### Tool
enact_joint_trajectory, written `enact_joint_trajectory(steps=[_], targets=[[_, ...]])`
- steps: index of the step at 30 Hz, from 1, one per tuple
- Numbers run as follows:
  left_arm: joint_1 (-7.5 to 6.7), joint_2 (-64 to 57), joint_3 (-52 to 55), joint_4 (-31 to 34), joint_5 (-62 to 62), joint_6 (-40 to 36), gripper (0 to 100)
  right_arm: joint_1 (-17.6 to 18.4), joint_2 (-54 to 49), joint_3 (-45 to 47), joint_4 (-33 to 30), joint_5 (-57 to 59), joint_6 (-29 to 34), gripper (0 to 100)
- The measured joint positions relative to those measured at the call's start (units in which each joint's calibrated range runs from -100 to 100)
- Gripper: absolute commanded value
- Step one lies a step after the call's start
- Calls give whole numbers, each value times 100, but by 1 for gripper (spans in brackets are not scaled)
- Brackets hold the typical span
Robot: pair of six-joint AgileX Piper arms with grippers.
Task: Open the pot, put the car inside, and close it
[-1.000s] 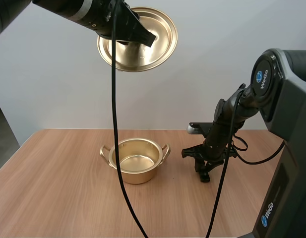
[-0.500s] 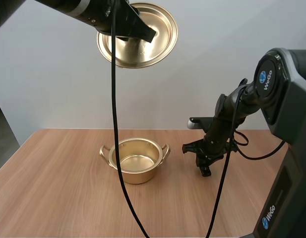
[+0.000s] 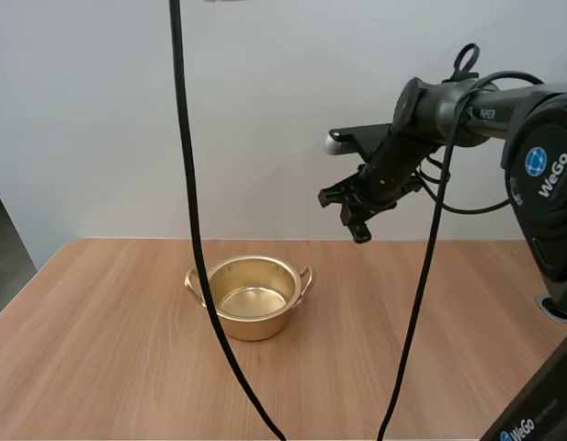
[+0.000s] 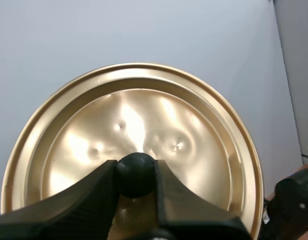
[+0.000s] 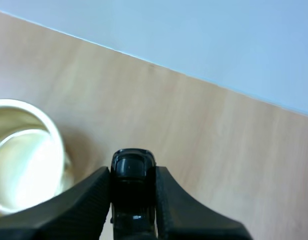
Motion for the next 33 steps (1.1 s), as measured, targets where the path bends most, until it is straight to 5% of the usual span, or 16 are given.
enact_joint_trajectory(steps=[15, 33], targets=[[99, 12, -190, 4, 752, -251, 0, 1488, 1382, -405, -194, 218, 44, 0], [158, 23, -190, -8, 752, -251, 0, 1594, 2445, -405, -207, 194, -40, 5]])
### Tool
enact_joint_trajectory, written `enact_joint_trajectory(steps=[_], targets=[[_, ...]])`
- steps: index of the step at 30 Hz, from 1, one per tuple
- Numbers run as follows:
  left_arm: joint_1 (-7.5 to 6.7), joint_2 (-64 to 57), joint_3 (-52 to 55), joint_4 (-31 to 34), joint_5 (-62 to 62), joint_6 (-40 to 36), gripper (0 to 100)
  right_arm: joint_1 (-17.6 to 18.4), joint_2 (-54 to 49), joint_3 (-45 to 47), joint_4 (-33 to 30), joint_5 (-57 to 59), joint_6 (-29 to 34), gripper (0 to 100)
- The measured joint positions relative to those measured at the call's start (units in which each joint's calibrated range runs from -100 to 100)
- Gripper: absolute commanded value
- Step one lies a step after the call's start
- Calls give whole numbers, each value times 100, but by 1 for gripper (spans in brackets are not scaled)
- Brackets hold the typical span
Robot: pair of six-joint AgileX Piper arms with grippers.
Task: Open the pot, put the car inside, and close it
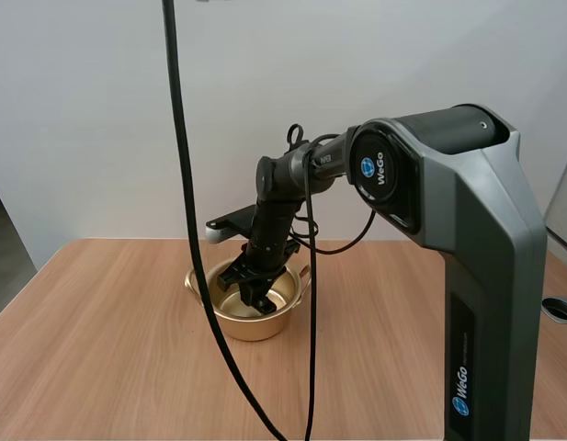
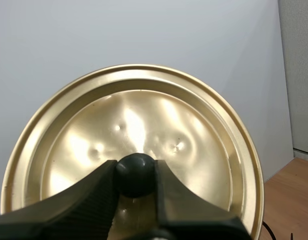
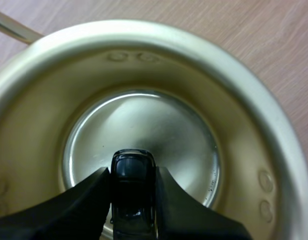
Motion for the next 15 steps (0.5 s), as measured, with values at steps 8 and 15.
enact_joint_trajectory(steps=[8, 15], targets=[[0, 0, 0, 0, 86, 0, 0, 0, 0, 0, 0, 41, 0, 73], [0, 0, 0, 0, 225, 0, 0, -19, -415, 0, 56, 23, 0, 40]])
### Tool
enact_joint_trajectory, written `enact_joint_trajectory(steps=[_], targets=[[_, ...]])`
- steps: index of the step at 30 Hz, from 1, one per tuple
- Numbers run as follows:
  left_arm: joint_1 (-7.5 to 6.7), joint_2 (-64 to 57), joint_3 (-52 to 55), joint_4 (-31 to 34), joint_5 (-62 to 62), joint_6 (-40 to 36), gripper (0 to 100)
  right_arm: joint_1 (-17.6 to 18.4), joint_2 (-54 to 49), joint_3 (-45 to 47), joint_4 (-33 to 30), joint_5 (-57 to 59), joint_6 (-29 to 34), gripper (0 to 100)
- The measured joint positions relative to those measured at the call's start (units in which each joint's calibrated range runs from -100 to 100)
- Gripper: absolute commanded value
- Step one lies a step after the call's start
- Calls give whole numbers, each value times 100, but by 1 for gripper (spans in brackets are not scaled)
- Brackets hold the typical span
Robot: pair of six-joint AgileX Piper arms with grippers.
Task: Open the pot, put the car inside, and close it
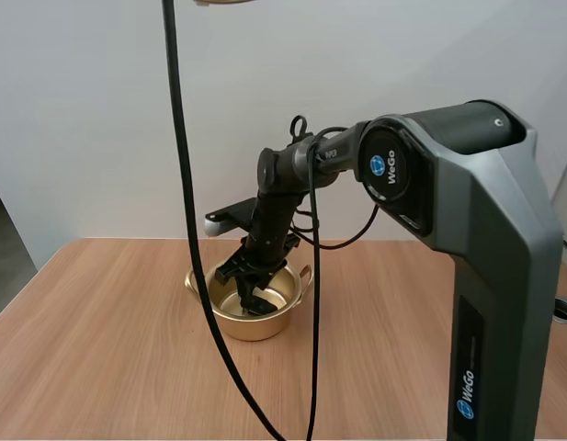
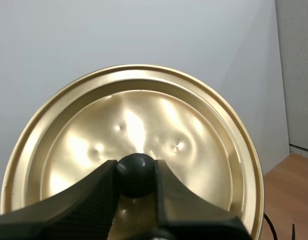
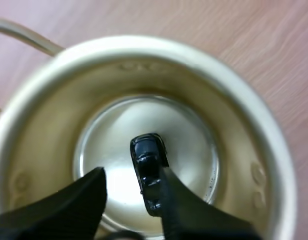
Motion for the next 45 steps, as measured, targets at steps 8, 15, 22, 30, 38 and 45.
enact_joint_trajectory(steps=[8, 15, 22, 30, 38, 45], targets=[[0, 140, 0, -8, 433, -89, 0, -646, -1121, 0, -147, -220, 231, 0], [0, 579, 0, -8, 969, -89, 0, -1430, -2109, 13, -118, -468, 237, 0], [0, 878, 653, -8, 966, 84, 0, -2212, -2709, 58, 211, -488, 237, 0], [0, 936, 2242, -8, -202, 515, 0, -2440, -3069, 353, 378, -791, 192, 0], [0, 1427, 3841, -8, -1328, 796, 0, -2440, -3206, 353, 589, -895, 192, 0], [-8, 1741, 4705, -8, -1544, 817, 0, -2440, -3206, 353, 589, -934, 192, 0]])
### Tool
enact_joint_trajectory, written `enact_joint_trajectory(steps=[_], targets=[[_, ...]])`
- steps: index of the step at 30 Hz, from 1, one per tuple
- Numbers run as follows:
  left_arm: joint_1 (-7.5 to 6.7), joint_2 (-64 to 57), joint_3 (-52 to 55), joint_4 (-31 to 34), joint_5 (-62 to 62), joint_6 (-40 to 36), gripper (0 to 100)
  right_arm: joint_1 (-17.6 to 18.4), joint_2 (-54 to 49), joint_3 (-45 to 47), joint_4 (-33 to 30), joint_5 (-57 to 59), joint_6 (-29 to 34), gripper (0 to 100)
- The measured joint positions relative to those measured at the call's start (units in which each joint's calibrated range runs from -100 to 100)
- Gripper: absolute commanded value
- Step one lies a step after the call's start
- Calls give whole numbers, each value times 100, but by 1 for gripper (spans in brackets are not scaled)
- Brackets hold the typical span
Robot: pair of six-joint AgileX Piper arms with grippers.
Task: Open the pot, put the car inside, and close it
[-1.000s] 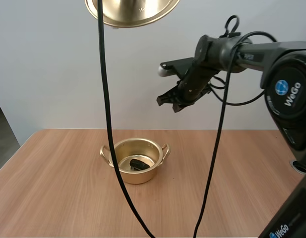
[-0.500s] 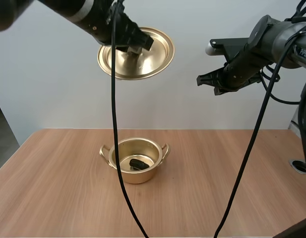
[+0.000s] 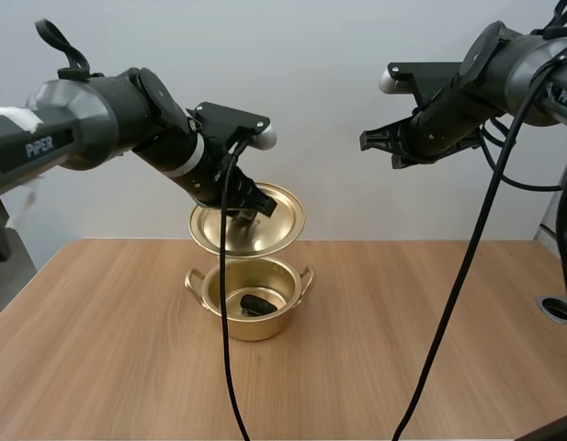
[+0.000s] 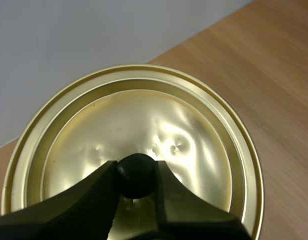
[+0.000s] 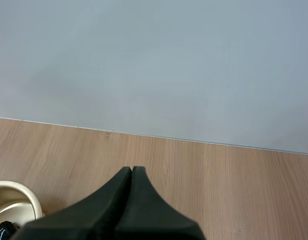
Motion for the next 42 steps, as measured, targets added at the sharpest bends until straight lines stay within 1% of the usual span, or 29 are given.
enact_joint_trajectory(steps=[2, 11, 22, 28, 35, 42], targets=[[-1, 100, 112, 0, -49, 61, 0, 0, 0, 0, 0, -18, -23, 0], [-1, 567, 686, -45, -1053, 223, 0, 0, 0, 0, 23, -18, -73, 0], [-7, 1097, 772, -151, -1555, 257, 0, 0, 0, 0, 47, -18, -149, 0], [-7, 1409, 878, -405, -1615, 453, 0, 0, 0, 0, 47, -75, -178, 0], [-7, 1491, 878, -416, -1701, 453, 0, 0, 0, 0, 47, -122, -208, 0], [-7, 1491, 878, -416, -1510, 453, 0, 0, 0, 0, 67, -146, -220, 0]])
